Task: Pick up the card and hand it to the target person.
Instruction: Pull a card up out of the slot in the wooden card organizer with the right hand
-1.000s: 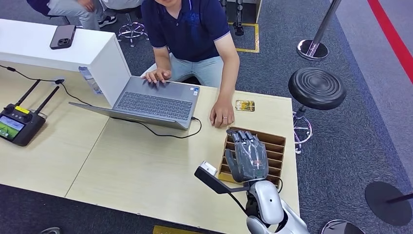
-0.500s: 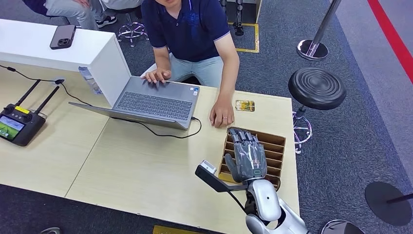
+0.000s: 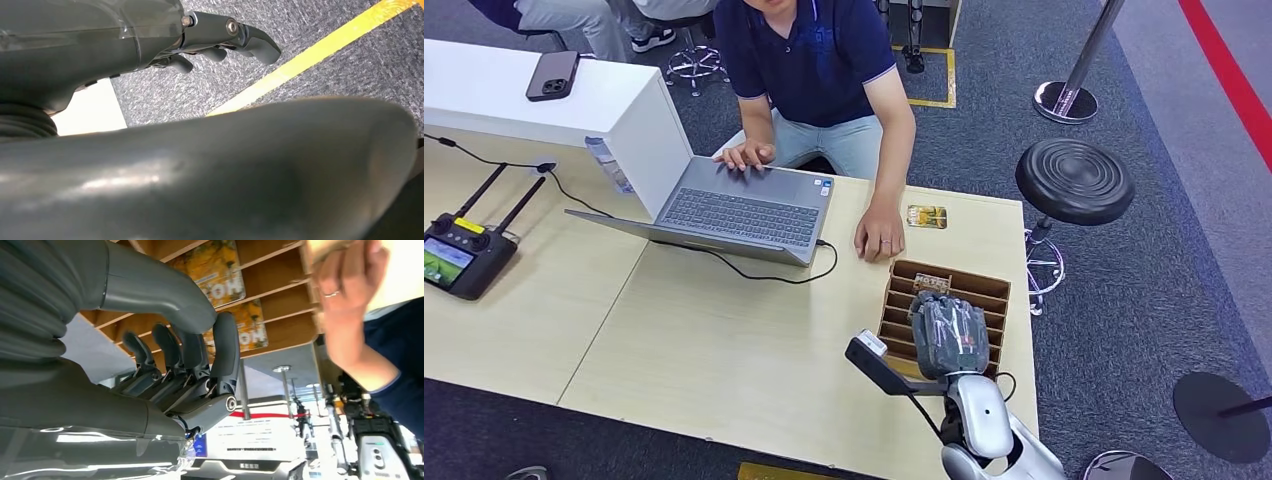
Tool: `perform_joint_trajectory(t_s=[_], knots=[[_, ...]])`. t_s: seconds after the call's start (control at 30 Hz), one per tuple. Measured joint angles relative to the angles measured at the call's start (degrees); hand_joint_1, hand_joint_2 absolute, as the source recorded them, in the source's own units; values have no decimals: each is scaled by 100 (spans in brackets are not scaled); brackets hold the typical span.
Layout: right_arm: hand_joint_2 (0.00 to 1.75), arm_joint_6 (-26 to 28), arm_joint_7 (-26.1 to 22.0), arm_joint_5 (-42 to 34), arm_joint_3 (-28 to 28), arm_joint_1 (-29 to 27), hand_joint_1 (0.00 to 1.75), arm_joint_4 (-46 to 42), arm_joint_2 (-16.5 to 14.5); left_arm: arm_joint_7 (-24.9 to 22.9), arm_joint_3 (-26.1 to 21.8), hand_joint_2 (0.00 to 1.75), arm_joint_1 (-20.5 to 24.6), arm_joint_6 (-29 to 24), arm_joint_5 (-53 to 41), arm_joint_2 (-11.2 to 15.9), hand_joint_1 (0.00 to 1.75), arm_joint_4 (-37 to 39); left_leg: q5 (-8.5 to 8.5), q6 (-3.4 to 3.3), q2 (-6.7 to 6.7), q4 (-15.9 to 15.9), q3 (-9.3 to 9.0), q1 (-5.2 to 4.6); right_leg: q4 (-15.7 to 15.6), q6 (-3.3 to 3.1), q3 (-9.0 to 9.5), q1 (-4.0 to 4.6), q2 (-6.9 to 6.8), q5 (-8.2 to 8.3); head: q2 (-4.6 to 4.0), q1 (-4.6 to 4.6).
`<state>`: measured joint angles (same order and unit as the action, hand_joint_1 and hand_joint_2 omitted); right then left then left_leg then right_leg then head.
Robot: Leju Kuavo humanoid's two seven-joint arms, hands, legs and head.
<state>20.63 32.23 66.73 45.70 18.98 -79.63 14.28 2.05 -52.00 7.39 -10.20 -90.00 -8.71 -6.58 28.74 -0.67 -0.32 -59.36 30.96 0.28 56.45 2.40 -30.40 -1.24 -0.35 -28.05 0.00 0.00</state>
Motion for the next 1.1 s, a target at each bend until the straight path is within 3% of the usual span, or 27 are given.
perform_joint_trajectory(t_s=[0.67, 1.1], knots=[[175, -141, 99, 422, 7, 87, 99, 40, -48, -15, -64, 0, -17, -33, 0, -32, 0, 8, -1, 0, 1, 0, 1, 2, -2, -1, 0, 2, 1, 2, 0, 0], [175, -170, -154, 436, 388, 331, 100, 407, -429, -5, 4, 0, 44, -11, 0, -44, 0, -1, 0, 0, 1, -1, 1, 1, 0, 0, -1, 1, 1, 1, 0, 0]])
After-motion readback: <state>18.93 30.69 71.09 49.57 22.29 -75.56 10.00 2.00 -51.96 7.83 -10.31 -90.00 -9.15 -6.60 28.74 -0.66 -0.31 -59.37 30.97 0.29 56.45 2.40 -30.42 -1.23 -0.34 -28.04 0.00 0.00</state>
